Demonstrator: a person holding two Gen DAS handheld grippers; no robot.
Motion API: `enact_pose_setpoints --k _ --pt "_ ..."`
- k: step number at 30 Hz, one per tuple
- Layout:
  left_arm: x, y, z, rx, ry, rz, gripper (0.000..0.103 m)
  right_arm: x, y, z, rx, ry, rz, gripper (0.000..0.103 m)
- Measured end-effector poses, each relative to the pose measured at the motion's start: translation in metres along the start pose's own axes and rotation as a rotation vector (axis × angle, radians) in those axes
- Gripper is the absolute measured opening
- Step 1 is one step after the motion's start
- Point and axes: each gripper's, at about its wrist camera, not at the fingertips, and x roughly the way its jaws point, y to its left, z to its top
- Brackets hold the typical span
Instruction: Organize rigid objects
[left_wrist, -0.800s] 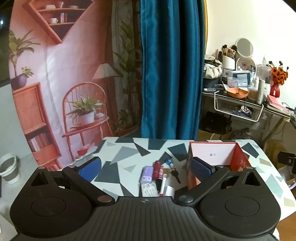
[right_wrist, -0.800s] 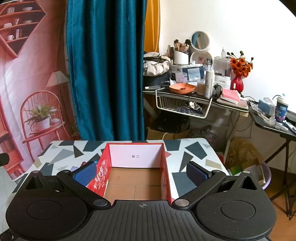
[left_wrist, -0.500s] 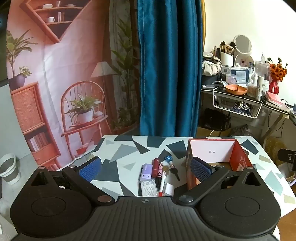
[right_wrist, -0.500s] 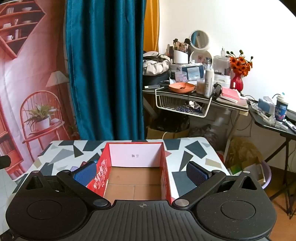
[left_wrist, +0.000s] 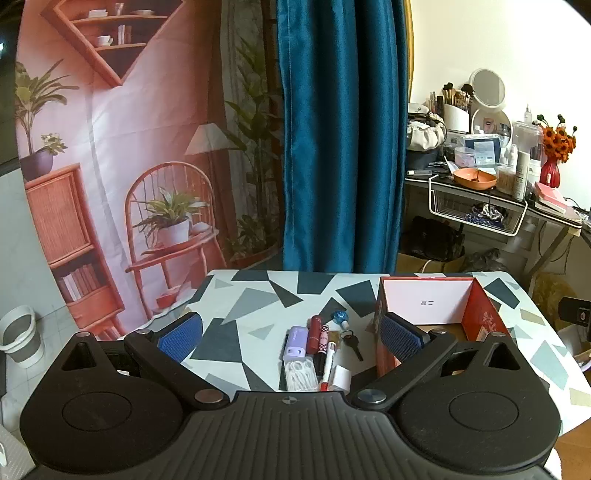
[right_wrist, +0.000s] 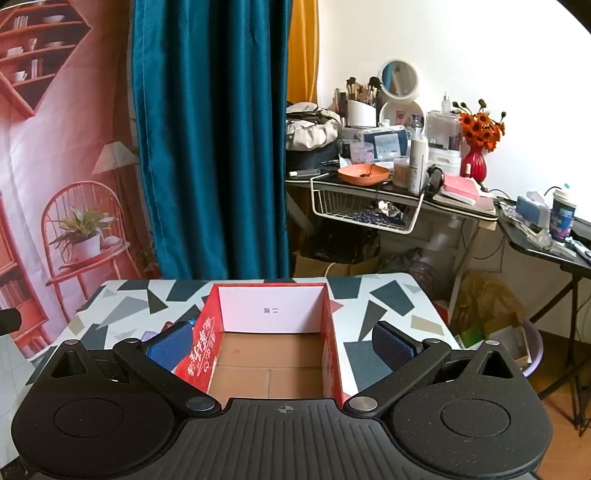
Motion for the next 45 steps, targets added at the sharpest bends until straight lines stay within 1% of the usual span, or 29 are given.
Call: enact_pose_setpoints --k 45 --pt "0.0019 0.0019 0.0002 -0.007 0.005 0.022 0.103 0.0030 -0.0049 0.0018 -0.001 0.003 0.000 0.103"
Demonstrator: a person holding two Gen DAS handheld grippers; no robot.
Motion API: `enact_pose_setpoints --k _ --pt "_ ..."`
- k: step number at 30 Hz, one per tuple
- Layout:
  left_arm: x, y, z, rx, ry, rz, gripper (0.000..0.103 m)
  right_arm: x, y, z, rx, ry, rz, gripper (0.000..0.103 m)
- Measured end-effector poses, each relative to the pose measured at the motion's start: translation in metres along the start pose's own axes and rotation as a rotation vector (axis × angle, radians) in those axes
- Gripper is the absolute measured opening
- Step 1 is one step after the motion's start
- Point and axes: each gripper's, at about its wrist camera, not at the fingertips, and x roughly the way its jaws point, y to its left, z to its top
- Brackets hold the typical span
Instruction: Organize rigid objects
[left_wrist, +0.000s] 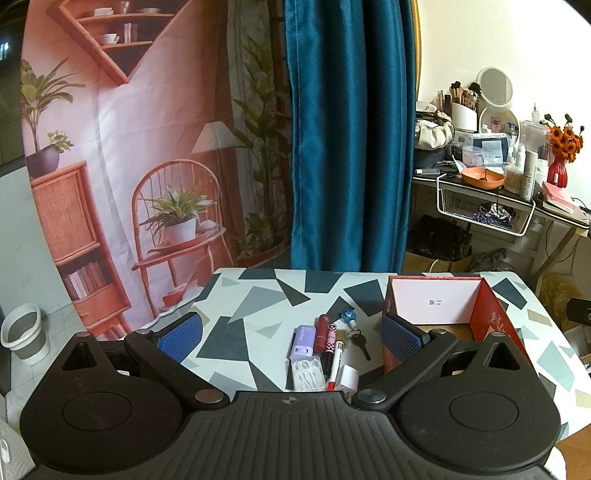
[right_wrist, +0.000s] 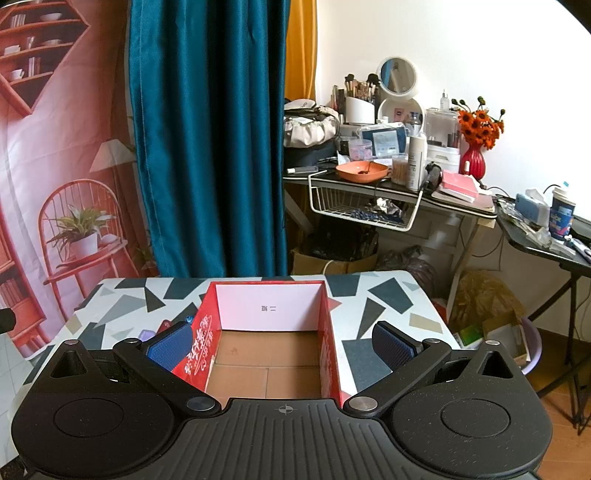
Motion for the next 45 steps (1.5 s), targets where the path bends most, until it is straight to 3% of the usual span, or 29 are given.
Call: enact_pose_setpoints --k 20,25,36,40,45 --pt "0.005 -0.002 -0.002 -0.011 0.021 0.003 0.103 0.011 -0.003 -0.008 -0.017 0.014 -0.007 0.103" --pt "0.011 -0.003 -0.005 -0.011 0.014 0.008 0.103 0.015 -0.003 -0.010 -0.043 -0.017 0.013 0.103" --pt "0.064 -0.006 -0.023 -0.050 -0.034 0.013 0.103 0.075 -0.015 -0.028 -0.138 -0.060 -0.059 0.103" --pt "0.092 -0.012 -0.031 -0.030 -0.004 0.041 0.103 0.100 -0.035 -0.047 -0.141 -0.106 -0.013 0.103" --pt "0.128 -0.017 -0.039 -0.020 0.045 0.065 0.103 0.137 -0.052 -0.060 -0.159 -0.053 -0.062 0.102"
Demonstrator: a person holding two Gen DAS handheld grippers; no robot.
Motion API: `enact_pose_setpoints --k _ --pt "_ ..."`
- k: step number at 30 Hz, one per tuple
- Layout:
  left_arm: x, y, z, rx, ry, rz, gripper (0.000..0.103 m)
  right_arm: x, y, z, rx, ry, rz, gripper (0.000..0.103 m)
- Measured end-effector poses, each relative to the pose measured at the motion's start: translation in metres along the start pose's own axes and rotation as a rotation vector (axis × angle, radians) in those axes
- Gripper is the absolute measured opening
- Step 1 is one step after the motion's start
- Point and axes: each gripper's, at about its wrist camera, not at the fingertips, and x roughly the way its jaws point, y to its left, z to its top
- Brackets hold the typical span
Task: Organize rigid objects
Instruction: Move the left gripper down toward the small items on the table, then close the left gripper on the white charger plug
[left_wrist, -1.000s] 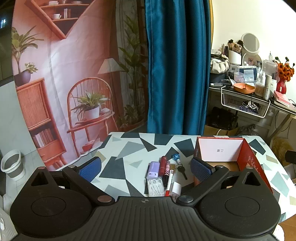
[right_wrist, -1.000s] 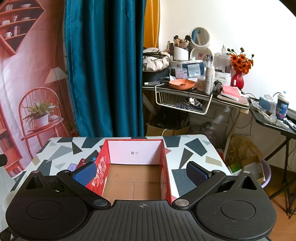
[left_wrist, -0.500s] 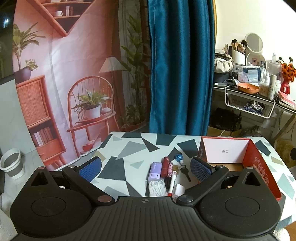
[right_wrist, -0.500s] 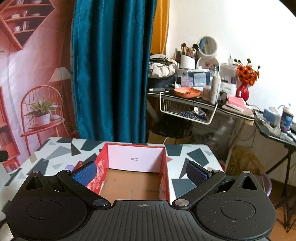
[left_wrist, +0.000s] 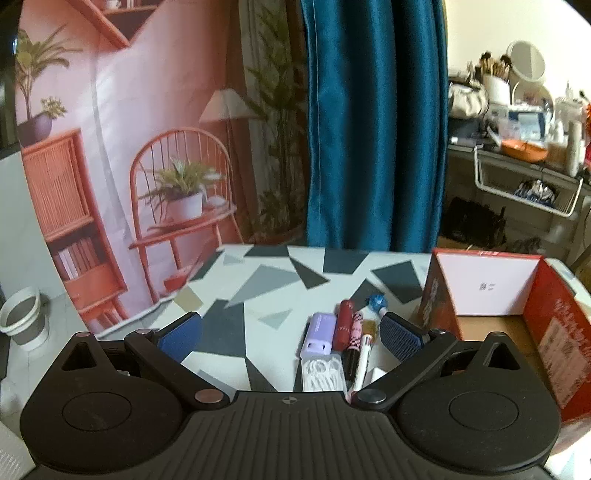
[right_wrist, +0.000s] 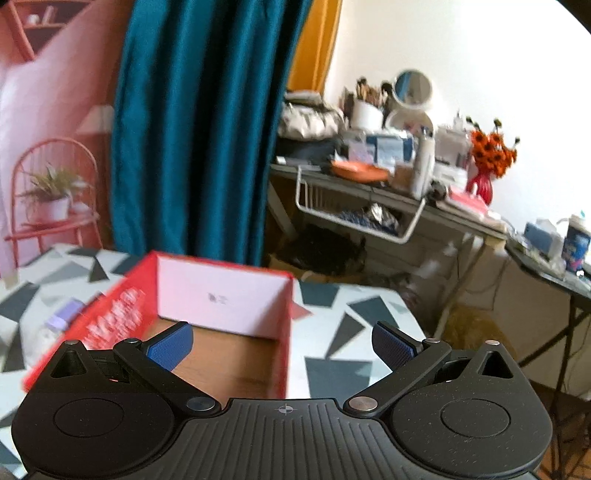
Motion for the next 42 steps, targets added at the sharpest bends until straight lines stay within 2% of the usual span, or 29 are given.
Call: enact_pose_setpoints --k 3,5,8,9,11,14,22,25,27,29,31,35,40,42 --pt "0.018 -0.002 -0.004 0.000 0.031 0.001 0.103 0.022 -0.008 -0.010 0.036 0.057 0.028 0.091" --pt "0.029 -0.002 -0.008 -0.006 0.052 -0.009 0.103 0.037 -0.009 -0.019 0.047 0.111 0.041 0.070" --pt "0.042 0.001 -0.013 -0.011 0.073 -0.028 0.103 0.060 -0.009 -0.029 0.056 0.196 0.040 0.053" --pt "0.044 0.003 -0.014 -0.010 0.077 -0.030 0.103 0.065 -0.010 -0.030 0.065 0.214 0.042 0.051" --pt "0.050 0.006 -0.016 -0.009 0.083 -0.032 0.103 0.075 -0.012 -0.033 0.087 0.249 0.052 0.039" --pt "0.061 0.015 -0.019 -0.026 0.095 -0.032 0.103 0.086 -0.017 -0.036 0.116 0.291 0.081 0.031" --pt "0.085 0.018 -0.027 -0.065 0.172 -0.074 0.100 0.100 -0.019 -0.039 0.133 0.374 0.125 0.022" --pt "0.092 0.016 -0.032 -0.064 0.193 -0.096 0.092 0.103 -0.018 -0.040 0.132 0.398 0.104 0.021" --pt "0.094 0.015 -0.034 -0.063 0.203 -0.103 0.090 0.105 -0.019 -0.040 0.139 0.406 0.103 0.020" --pt "0.096 0.015 -0.035 -0.064 0.207 -0.107 0.086 0.106 -0.019 -0.040 0.145 0.412 0.113 0.013" --pt "0.098 0.015 -0.035 -0.068 0.210 -0.114 0.082 0.106 -0.019 -0.040 0.145 0.416 0.119 0.011" --pt "0.101 0.015 -0.037 -0.071 0.222 -0.138 0.074 0.107 -0.018 -0.040 0.142 0.413 0.111 0.011" --pt "0.108 0.011 -0.040 -0.062 0.236 -0.182 0.054 0.108 -0.018 -0.040 0.142 0.413 0.110 0.011" --pt "0.110 0.006 -0.041 -0.051 0.242 -0.213 0.053 0.108 -0.018 -0.040 0.139 0.414 0.111 0.011"
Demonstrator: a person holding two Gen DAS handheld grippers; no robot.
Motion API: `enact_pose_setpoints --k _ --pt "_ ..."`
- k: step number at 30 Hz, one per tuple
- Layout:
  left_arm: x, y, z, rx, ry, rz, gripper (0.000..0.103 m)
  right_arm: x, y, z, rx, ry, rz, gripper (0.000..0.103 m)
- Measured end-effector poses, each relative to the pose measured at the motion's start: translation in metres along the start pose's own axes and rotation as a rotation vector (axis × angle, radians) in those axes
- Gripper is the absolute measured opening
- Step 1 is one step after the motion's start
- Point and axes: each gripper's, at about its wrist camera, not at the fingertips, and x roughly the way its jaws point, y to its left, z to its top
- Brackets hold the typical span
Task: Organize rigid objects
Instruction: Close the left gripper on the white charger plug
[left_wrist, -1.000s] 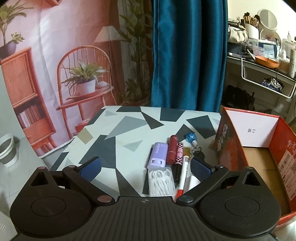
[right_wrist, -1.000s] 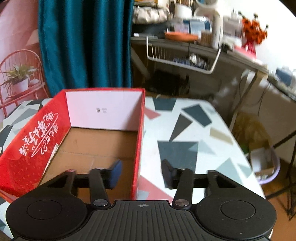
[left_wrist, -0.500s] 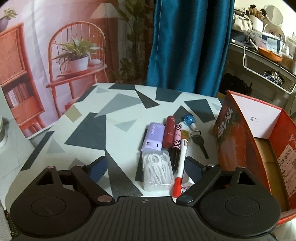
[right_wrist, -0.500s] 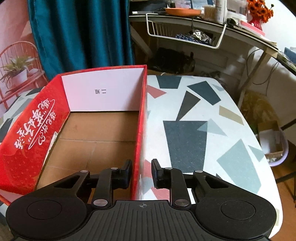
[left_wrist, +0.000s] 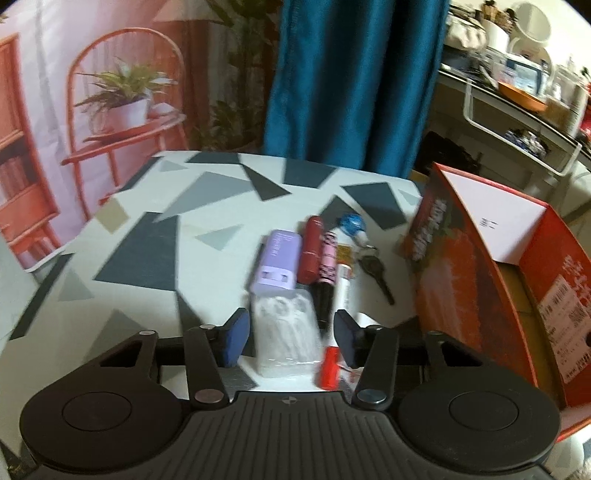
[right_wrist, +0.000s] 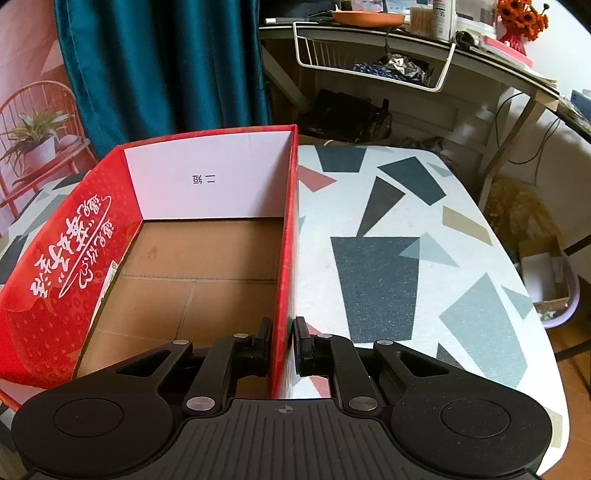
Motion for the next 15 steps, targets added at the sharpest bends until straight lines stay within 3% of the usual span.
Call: enact_pose_setpoints --k 5,7,11,15 --pt "0.013 -0.022 -0.008 0.090 -0.008 -0.132 0.051 0.000 0.000 0.000 -0.004 0.002 0.003 0.011" --pt "0.023 -0.030 -0.010 0.129 0.007 -0.140 0.043 0.001 -0.001 0.001 0.004 0.003 0.007 0.011" --pt "0.039 -0.037 -0.012 0.167 0.027 -0.190 0.044 0.002 -0.001 0.002 -0.001 0.003 0.007 0.011" --pt "0.053 -0.042 -0.016 0.214 0.040 -0.179 0.044 0.003 -0.001 0.002 -0.006 0.003 0.005 0.011"
